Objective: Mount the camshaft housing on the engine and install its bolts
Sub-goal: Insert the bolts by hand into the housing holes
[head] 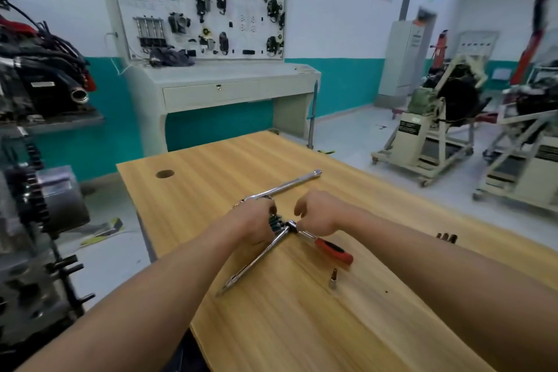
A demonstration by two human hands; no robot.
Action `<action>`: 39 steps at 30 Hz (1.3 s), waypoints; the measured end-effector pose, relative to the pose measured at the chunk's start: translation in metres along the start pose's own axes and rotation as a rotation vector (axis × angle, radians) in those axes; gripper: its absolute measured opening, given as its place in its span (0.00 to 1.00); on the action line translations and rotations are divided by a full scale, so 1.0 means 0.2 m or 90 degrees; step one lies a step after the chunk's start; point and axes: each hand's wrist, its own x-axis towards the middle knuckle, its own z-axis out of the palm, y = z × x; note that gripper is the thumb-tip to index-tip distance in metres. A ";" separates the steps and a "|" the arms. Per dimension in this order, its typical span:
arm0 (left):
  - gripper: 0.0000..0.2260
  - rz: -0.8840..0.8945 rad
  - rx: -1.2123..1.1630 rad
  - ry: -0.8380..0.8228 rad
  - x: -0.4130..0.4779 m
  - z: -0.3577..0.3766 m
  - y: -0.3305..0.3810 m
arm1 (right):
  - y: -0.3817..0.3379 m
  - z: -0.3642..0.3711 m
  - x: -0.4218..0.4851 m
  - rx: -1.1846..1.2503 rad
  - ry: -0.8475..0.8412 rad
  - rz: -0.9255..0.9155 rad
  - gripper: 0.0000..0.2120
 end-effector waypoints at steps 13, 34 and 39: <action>0.28 -0.028 0.128 -0.184 0.08 -0.08 0.06 | 0.07 0.02 0.05 0.177 0.138 0.032 0.12; 0.09 0.018 -0.311 -0.106 -0.06 -0.07 -0.14 | -0.16 0.06 0.04 0.248 0.154 0.006 0.14; 0.11 0.025 -0.675 -0.114 -0.25 -0.25 -0.15 | -0.31 -0.13 -0.07 0.455 0.099 -0.067 0.08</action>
